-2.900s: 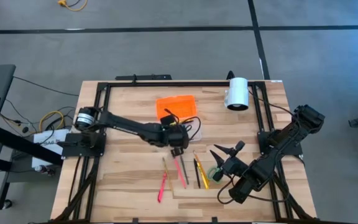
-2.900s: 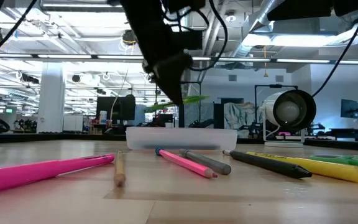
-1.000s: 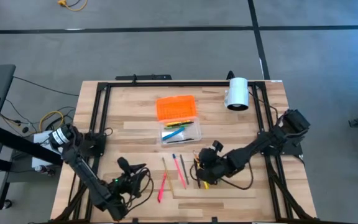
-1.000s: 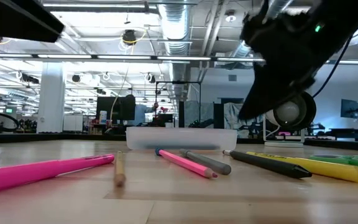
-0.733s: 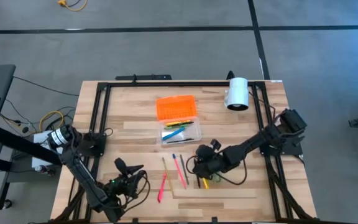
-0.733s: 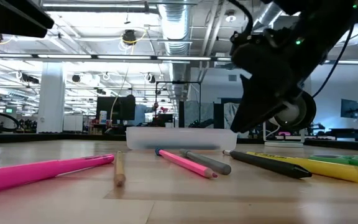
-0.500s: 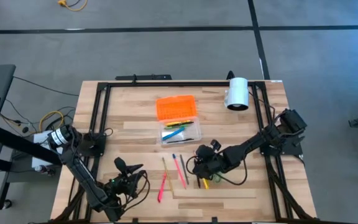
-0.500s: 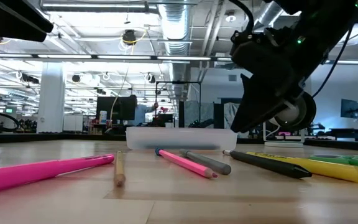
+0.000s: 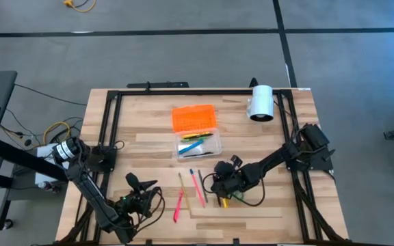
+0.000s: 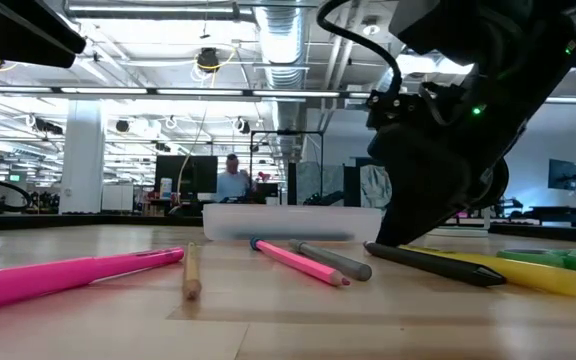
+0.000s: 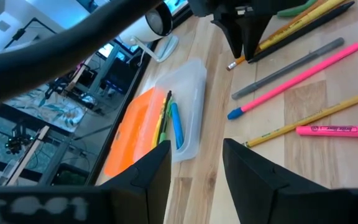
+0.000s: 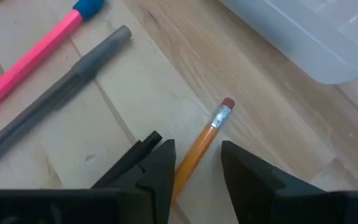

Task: Pick & place school supplies into a supply box
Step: Put the orange pencil into the supply box

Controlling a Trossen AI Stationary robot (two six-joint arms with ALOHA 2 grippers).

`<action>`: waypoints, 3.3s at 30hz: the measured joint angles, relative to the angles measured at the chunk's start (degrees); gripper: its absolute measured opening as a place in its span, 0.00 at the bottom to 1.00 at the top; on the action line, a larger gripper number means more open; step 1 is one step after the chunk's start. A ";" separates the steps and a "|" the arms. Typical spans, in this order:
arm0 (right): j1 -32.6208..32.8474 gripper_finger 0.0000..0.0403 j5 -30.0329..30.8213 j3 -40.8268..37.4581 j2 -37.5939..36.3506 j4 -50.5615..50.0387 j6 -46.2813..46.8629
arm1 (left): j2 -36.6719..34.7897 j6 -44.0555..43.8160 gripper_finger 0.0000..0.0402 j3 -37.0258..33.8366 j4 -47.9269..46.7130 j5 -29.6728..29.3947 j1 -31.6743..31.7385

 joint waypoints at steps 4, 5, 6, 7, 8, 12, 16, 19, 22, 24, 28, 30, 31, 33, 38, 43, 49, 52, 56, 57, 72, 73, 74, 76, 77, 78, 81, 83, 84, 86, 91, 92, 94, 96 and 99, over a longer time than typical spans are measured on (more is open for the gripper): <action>-0.05 0.31 -0.50 -0.02 -0.45 -0.36 0.23 | 0.00 -0.28 0.34 -0.02 0.00 0.01 0.00; -0.03 0.31 -0.49 -0.02 -0.48 -0.46 0.43 | 0.00 -0.31 0.34 -0.02 0.02 0.01 0.00; -0.05 0.31 -0.43 -0.02 -0.46 -0.64 0.88 | 0.00 -0.36 0.34 -0.03 0.00 0.01 0.00; -0.05 0.31 -0.46 -0.02 -0.48 -0.93 1.45 | 0.00 -0.39 0.34 -0.04 0.00 0.01 0.00; -0.08 0.31 -0.54 0.00 -0.50 -1.26 2.26 | 0.00 -0.40 0.34 -0.04 0.00 0.01 0.00; -0.08 0.31 -0.43 0.04 -0.56 -3.13 6.09 | 0.00 -0.63 0.34 -0.07 0.00 0.04 0.00; -0.10 0.31 -0.59 0.04 -0.56 -3.35 7.15 | 0.00 -0.63 0.34 -0.07 0.00 0.04 0.00; -0.63 0.31 -2.36 0.05 -0.64 -3.95 8.06 | 0.00 -0.69 0.34 -0.07 0.00 0.04 0.00; -0.88 0.31 -3.63 0.17 -0.69 -5.30 9.73 | 0.00 -0.76 0.34 -0.07 0.00 0.04 0.00; -0.86 0.31 -3.83 0.17 -0.72 -6.58 11.08 | 0.00 -0.80 0.34 -0.07 0.01 0.04 0.00; -0.73 0.31 -4.10 0.17 -0.71 -8.87 13.15 | 0.00 -0.85 0.34 -0.07 0.02 0.04 0.00; -0.69 0.31 -4.34 0.17 -0.69 -9.80 13.81 | 0.02 -1.09 0.34 -0.07 0.02 0.04 0.00; -0.66 0.31 -4.45 0.17 -0.70 -10.31 14.32 | 0.02 -1.11 0.34 -0.07 0.01 0.04 0.00; -0.39 0.29 -4.50 0.17 -0.71 -11.18 14.86 | 0.02 -1.14 0.34 -0.07 0.02 0.04 0.00; 0.25 0.23 -5.75 0.17 -0.73 -12.00 15.20 | 0.02 -1.57 0.34 -0.07 0.02 0.04 0.00; 0.44 0.19 -7.54 0.17 -0.82 -12.48 15.14 | 0.02 -1.61 0.34 -0.07 0.02 0.04 0.00; 1.40 0.15 -7.43 0.17 -0.82 -12.86 13.38 | 0.02 -1.63 0.34 -0.07 0.04 0.04 0.00; 2.23 0.13 -7.37 0.17 -0.82 -13.20 12.73 | 0.02 -1.63 0.34 -0.07 0.04 0.04 0.00; 3.33 0.10 -7.22 0.17 -0.82 -13.87 12.34 | 0.02 -1.63 0.34 -0.07 0.04 0.04 0.00; 3.60 0.10 -7.11 0.17 -0.82 -13.89 11.82 | 0.02 -1.63 0.34 -0.07 0.04 0.04 0.00; 5.70 0.08 -14.76 5.60 -0.45 -17.99 2.36 | 0.03 -1.63 0.34 -0.07 0.17 0.05 0.00; 5.56 0.09 -15.97 6.07 -0.44 -18.79 1.89 | 0.03 -1.63 0.34 -0.07 0.17 0.04 0.00; 5.38 0.10 -16.81 6.55 -0.44 -19.63 1.32 | 0.04 -1.63 0.34 -0.07 0.17 0.04 0.00; 4.88 0.12 -18.32 7.34 -0.41 -21.01 0.36 | 0.04 -1.63 0.34 -0.07 0.17 0.04 0.00; 4.60 0.13 -19.11 7.66 -0.41 -21.44 -0.40 | 0.04 -1.63 0.34 -0.07 0.17 0.04 0.00; 4.32 0.13 -19.94 7.84 -0.41 -21.62 -1.14 | 0.04 -1.63 0.34 -0.07 0.17 0.04 -0.01; 3.30 0.14 -21.63 8.22 -0.41 -21.82 -3.09 | 0.04 -1.63 0.34 -0.07 0.17 0.04 0.00; 2.69 0.14 -22.68 8.31 -0.43 -21.88 -3.89 | 0.04 -1.63 0.34 -0.07 0.20 0.04 0.00; 2.38 0.14 -23.29 8.32 -0.43 -21.94 -4.11 | 0.04 -1.63 0.34 -0.07 0.18 0.04 0.00; 1.97 0.14 -24.25 8.37 -0.45 -22.21 -4.83 | 0.04 -1.63 0.34 -0.07 0.18 0.04 -0.02; 0.89 0.14 -25.31 8.41 -0.43 -23.04 -5.89 | 0.04 -1.63 0.34 -0.07 0.20 0.04 0.00; 0.65 0.14 -25.43 8.41 -0.43 -22.97 -6.31 | 0.04 -1.63 0.34 -0.07 0.20 0.04 0.00; 0.20 0.14 -25.77 8.39 -0.45 -22.82 -6.62 | 0.04 -1.63 0.34 -0.07 0.20 0.04 0.00; 0.01 0.14 -26.06 8.39 -0.45 -22.80 -6.88 | 0.04 -1.63 0.34 -0.07 0.20 0.04 0.00; -0.05 0.14 -27.21 8.39 -0.45 -22.88 -6.94 | 0.04 -1.63 0.34 -0.07 0.20 0.04 0.00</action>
